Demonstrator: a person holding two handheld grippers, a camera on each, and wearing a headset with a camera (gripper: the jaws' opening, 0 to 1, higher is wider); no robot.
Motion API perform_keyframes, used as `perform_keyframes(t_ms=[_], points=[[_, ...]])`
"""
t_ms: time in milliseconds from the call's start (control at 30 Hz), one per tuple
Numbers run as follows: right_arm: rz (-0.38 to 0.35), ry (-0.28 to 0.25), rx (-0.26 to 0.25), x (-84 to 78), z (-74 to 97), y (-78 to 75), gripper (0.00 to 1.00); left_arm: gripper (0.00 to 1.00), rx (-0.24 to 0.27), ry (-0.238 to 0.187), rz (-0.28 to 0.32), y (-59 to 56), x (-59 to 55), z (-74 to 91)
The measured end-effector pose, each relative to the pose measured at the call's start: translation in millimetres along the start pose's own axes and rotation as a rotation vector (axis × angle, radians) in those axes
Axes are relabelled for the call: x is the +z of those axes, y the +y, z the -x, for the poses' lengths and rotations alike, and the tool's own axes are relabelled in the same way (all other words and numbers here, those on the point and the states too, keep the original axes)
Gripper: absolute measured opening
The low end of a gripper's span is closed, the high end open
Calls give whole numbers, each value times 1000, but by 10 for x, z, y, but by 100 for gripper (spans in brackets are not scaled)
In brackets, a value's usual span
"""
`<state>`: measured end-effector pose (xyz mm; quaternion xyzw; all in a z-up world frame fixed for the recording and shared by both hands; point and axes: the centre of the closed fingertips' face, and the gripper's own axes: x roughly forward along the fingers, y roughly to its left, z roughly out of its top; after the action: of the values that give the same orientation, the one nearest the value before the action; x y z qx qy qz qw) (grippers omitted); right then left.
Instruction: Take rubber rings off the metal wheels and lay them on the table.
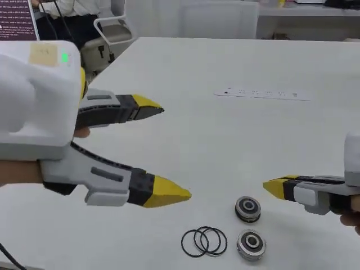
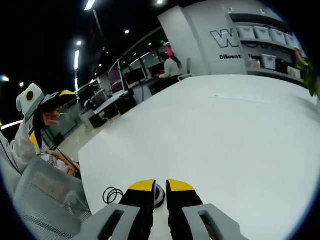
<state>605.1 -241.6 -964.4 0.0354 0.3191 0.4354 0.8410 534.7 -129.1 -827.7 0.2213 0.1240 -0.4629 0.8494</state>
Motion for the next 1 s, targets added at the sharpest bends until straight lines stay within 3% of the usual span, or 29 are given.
perform_keyframes(t_ms=[467, 633, 733, 867, 933, 1000], points=[[-14, -7, -34, -11, 77, -119, 5, 77, -63, -46, -73, 143, 338, -368], [-8, 4, -43, -42, 80, -148, 5, 74, -99, -48, -102, 162, 426, -630], [-2, 11, -44, -61, 76, -153, 5, 73, -137, -63, -93, 119, 448, -840], [10, 25, -38, -97, 63, -147, 5, 70, -169, -54, -74, 31, 319, -1085], [23, 34, -38, -118, 55, -145, 5, 68, -186, -34, -41, -25, 147, -1224], [30, 42, -36, -136, 46, -142, 5, 64, -213, 23, -45, -103, -49, -1285]])
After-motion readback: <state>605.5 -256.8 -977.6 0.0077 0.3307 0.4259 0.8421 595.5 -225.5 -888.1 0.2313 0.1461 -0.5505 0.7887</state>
